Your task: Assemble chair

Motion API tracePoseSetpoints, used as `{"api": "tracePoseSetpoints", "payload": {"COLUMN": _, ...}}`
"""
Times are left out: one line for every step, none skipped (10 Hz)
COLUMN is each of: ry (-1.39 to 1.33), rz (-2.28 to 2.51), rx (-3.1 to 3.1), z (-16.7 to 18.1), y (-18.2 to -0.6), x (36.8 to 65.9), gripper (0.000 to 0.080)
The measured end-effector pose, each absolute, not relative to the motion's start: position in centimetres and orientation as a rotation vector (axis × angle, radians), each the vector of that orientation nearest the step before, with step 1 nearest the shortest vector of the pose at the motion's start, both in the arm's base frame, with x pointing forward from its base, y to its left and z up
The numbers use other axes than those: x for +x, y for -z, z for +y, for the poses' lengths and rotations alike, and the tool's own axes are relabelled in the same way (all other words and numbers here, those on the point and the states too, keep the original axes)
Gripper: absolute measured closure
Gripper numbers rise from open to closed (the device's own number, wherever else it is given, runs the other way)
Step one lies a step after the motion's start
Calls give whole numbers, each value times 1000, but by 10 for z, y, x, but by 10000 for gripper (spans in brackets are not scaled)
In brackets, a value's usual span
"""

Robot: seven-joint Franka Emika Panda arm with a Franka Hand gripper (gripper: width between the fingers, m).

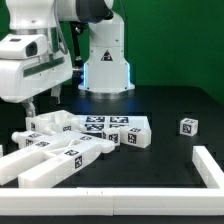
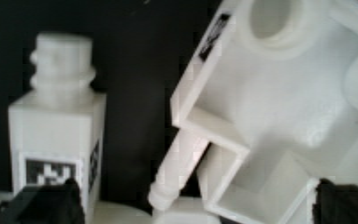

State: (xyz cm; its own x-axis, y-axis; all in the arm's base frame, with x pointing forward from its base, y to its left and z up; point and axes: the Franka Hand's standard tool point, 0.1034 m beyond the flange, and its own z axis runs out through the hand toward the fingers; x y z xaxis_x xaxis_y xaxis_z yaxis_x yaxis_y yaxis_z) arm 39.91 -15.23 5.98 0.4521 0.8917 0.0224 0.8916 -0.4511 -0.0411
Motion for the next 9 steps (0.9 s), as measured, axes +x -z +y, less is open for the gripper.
{"api": "tracePoseSetpoints", "payload": {"ry": -4, "rz": -1623, "rx": -2635, "z": -151, "y": -60, "x": 399, "gripper": 151}}
{"api": "tracePoseSetpoints", "payload": {"ry": -5, "rz": -1620, "rx": -2635, "z": -151, "y": -59, "x": 399, "gripper": 151}}
{"api": "tracePoseSetpoints", "payload": {"ry": -13, "rz": -1433, "rx": -2736, "z": -146, "y": -57, "x": 392, "gripper": 151}}
{"api": "tracePoseSetpoints", "payload": {"ry": -36, "rz": -1241, "rx": -2820, "z": -135, "y": -55, "x": 384, "gripper": 151}}
{"api": "tracePoseSetpoints", "payload": {"ry": -53, "rz": -1052, "rx": -2896, "z": -121, "y": -55, "x": 384, "gripper": 151}}
{"api": "tracePoseSetpoints", "payload": {"ry": -51, "rz": -1105, "rx": -2873, "z": -120, "y": -55, "x": 384, "gripper": 151}}
{"api": "tracePoseSetpoints", "payload": {"ry": -51, "rz": -1101, "rx": -2874, "z": -121, "y": -54, "x": 384, "gripper": 151}}
{"api": "tracePoseSetpoints", "payload": {"ry": -52, "rz": -1103, "rx": -2873, "z": -120, "y": -54, "x": 384, "gripper": 151}}
{"api": "tracePoseSetpoints", "payload": {"ry": -55, "rz": -984, "rx": -2918, "z": -118, "y": -53, "x": 382, "gripper": 151}}
